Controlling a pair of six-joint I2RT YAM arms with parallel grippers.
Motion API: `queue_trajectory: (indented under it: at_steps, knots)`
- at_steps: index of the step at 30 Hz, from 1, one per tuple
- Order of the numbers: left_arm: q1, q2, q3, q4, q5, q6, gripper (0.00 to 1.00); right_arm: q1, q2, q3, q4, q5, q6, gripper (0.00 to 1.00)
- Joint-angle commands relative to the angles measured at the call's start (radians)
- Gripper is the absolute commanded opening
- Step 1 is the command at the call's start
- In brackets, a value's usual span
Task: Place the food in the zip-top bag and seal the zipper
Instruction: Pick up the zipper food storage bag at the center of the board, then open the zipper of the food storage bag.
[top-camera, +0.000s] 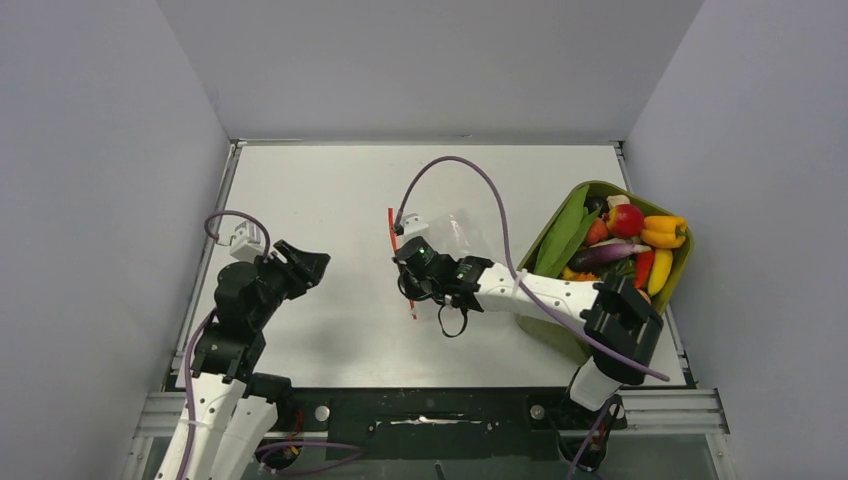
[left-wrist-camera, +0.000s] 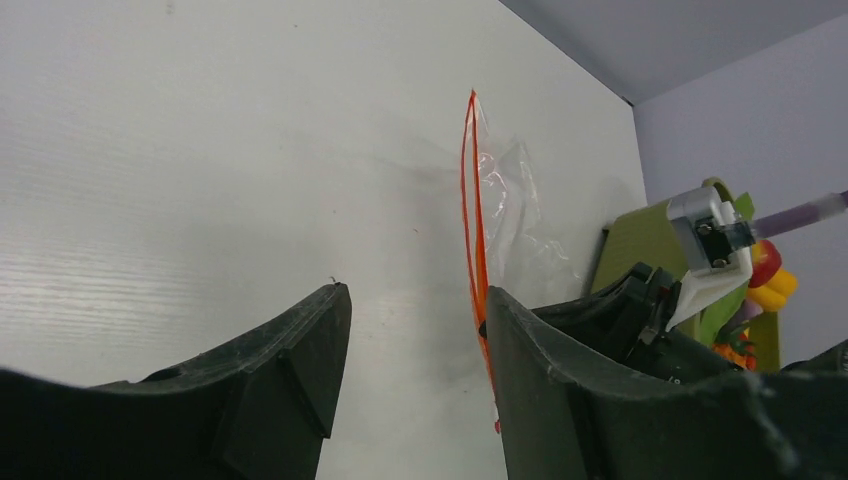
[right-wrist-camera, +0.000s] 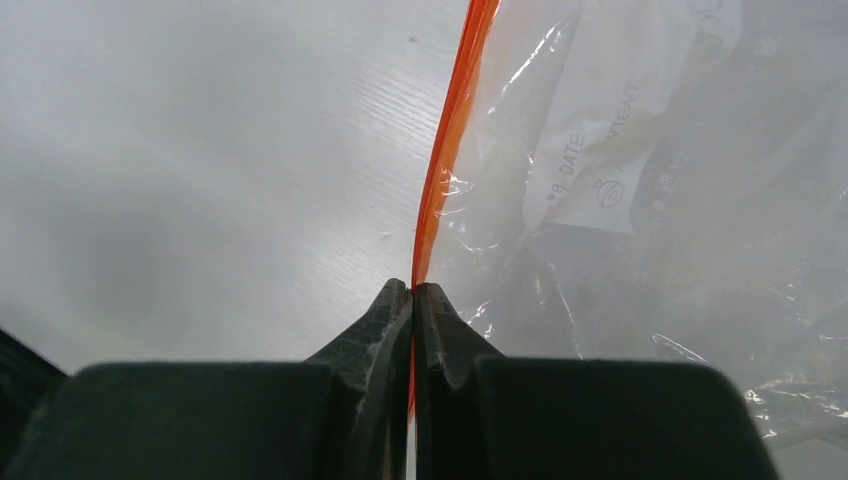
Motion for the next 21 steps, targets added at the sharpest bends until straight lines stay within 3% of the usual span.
queue_trajectory:
  at_steps: [1, 8, 16, 21]
  knots:
    - [-0.004, 0.040, -0.004, 0.154, 0.168, -0.071, 0.50, -0.008, -0.115, -0.060, 0.177, -0.128, 0.010, 0.00]
    - [-0.004, 0.083, -0.094, 0.380, 0.349, -0.207, 0.46, -0.014, -0.210, -0.147, 0.324, -0.239, 0.033, 0.00]
    - [-0.005, 0.115, -0.178, 0.477, 0.366, -0.249, 0.36, -0.015, -0.239, -0.178, 0.411, -0.313, 0.064, 0.00]
    - [-0.005, 0.145, -0.216, 0.552, 0.385, -0.288, 0.36, -0.014, -0.247, -0.186, 0.435, -0.343, 0.075, 0.00]
